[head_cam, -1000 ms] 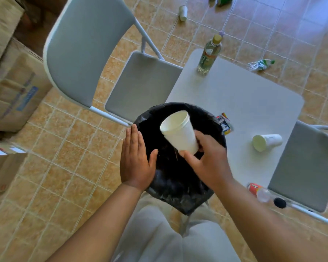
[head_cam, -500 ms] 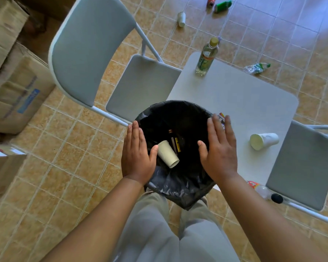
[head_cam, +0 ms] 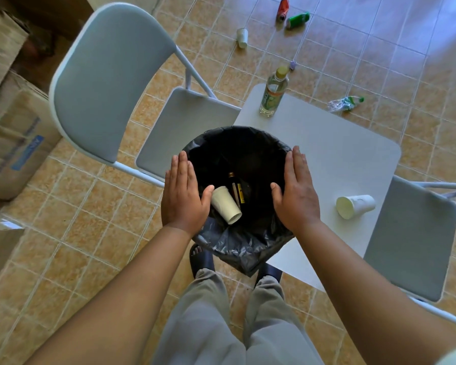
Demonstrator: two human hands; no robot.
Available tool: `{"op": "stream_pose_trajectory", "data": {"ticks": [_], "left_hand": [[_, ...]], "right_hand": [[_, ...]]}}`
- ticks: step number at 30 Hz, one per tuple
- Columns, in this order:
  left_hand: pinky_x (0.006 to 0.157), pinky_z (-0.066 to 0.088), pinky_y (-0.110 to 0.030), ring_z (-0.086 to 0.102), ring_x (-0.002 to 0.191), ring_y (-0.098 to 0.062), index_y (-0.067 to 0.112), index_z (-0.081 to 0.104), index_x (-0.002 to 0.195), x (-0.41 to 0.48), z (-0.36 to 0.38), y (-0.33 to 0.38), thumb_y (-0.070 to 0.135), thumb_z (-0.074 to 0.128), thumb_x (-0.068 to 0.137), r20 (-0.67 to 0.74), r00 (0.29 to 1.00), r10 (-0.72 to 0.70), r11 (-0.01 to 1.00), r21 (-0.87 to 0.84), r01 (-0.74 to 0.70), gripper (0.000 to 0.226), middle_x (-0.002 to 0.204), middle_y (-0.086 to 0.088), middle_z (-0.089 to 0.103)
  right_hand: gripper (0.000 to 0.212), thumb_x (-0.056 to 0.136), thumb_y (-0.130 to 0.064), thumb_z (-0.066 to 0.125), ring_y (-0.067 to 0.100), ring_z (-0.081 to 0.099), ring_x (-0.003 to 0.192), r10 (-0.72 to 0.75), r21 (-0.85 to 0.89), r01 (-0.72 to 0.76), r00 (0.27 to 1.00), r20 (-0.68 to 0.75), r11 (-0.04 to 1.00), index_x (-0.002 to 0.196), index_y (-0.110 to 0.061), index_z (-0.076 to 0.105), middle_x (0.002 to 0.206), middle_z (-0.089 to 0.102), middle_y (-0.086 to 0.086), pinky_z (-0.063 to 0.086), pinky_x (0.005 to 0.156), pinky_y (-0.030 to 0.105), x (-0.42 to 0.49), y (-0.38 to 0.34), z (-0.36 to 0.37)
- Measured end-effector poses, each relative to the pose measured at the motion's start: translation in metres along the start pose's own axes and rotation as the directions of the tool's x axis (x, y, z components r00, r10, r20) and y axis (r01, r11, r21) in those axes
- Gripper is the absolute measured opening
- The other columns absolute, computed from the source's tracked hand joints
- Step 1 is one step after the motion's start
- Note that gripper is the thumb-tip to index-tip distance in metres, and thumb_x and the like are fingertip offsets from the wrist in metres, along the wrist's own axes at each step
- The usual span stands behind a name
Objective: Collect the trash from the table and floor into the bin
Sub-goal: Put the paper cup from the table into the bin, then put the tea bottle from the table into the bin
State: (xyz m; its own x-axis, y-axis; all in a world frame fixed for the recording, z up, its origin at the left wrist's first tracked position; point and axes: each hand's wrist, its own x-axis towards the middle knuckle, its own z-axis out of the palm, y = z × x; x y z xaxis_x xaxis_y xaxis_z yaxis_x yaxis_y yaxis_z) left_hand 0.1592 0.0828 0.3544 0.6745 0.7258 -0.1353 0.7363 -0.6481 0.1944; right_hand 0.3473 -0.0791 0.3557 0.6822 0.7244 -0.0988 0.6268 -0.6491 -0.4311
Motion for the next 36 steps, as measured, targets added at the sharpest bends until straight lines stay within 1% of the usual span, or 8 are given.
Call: {"op": "stream_pose_trajectory", "data": {"ticks": [4,9,12,21,24,28,32,36], "left_hand": [[0.121,0.01,-0.043,0.0,0.15,-0.026,-0.002,0.018,0.151,0.02,-0.001,0.005,0.048,0.037,0.098,0.001,1.0,-0.007,1.0,-0.004,0.007,0.076,0.162,-0.013,0.004],[0.12,0.016,-0.045,0.002,0.15,-0.026,-0.003,0.019,0.15,0.022,0.002,0.005,0.049,0.036,0.098,-0.012,1.0,0.003,1.0,-0.001,-0.003,0.075,0.162,-0.014,0.006],[0.119,0.018,-0.046,0.002,0.15,-0.026,-0.003,0.021,0.15,0.023,0.003,0.004,0.048,0.037,0.097,-0.019,1.0,0.008,1.0,0.0,-0.008,0.075,0.162,-0.014,0.007],[0.12,0.016,-0.043,0.003,0.15,-0.026,-0.003,0.023,0.149,0.023,0.008,0.0,0.047,0.038,0.097,-0.08,0.996,0.045,0.999,0.028,-0.043,0.074,0.162,-0.014,0.01],[0.12,0.017,-0.044,0.005,0.15,-0.027,-0.003,0.024,0.149,0.024,0.01,-0.001,0.046,0.039,0.097,-0.103,0.993,0.051,0.999,0.023,-0.049,0.073,0.162,-0.014,0.011],[0.119,0.02,-0.046,0.006,0.15,-0.028,-0.004,0.024,0.149,0.025,0.011,-0.002,0.046,0.04,0.097,-0.112,0.992,0.059,0.998,0.009,-0.059,0.073,0.162,-0.015,0.011],[0.119,0.02,-0.047,0.006,0.15,-0.028,-0.004,0.023,0.149,0.025,0.01,-0.002,0.046,0.039,0.098,-0.111,0.992,0.06,0.998,0.0,-0.061,0.073,0.162,-0.015,0.011],[0.119,0.02,-0.046,0.004,0.15,-0.027,-0.002,0.022,0.15,0.024,0.009,-0.002,0.046,0.039,0.098,-0.087,0.995,0.046,0.999,0.005,-0.046,0.073,0.162,-0.014,0.01]], "right_hand": [[0.075,0.096,-0.03,0.055,0.02,0.006,0.151,0.004,0.005,-0.004,1.0,0.018,1.0,0.156,-0.011,0.014,0.164,0.008,0.004,0.025,0.118,0.042,0.02,0.002,-0.006],[0.05,0.097,-0.039,0.053,0.026,0.041,0.135,0.047,0.157,-0.015,0.979,-0.2,0.987,0.137,-0.01,0.052,0.14,0.054,0.008,0.032,0.113,0.037,0.052,0.005,-0.027],[0.04,0.097,-0.034,0.051,0.027,0.051,0.122,0.102,0.241,-0.038,0.96,-0.26,0.97,0.127,-0.01,0.061,0.127,0.062,0.009,0.036,0.101,0.03,0.11,0.006,-0.045],[0.071,0.093,-0.005,0.055,0.039,0.036,0.138,-0.046,-0.322,0.117,0.975,0.218,0.939,0.154,-0.023,0.023,0.162,0.017,0.009,0.043,0.102,0.051,0.279,-0.006,-0.035],[0.06,0.09,0.001,0.055,0.041,0.044,0.129,-0.021,-0.408,0.136,0.962,0.273,0.903,0.146,-0.016,0.038,0.153,0.03,0.014,0.048,0.097,0.053,0.296,-0.002,-0.02],[0.035,0.091,0.002,0.053,0.044,0.057,0.102,-0.063,-0.37,0.118,0.986,0.157,0.921,0.126,-0.002,0.054,0.123,0.045,0.022,0.052,0.083,0.047,0.282,0.009,-0.007],[0.032,0.095,-0.011,0.054,0.044,0.057,0.102,-0.027,-0.202,0.037,0.998,0.053,0.979,0.125,0.0,0.054,0.123,0.048,0.023,0.049,0.085,0.045,0.248,0.015,-0.017],[0.031,0.087,-0.017,0.062,0.023,0.06,0.09,-0.087,0.12,0.14,0.926,-0.367,0.983,0.115,-0.003,0.065,0.11,0.061,0.021,0.046,0.08,0.021,0.203,0.004,-0.071]]}}
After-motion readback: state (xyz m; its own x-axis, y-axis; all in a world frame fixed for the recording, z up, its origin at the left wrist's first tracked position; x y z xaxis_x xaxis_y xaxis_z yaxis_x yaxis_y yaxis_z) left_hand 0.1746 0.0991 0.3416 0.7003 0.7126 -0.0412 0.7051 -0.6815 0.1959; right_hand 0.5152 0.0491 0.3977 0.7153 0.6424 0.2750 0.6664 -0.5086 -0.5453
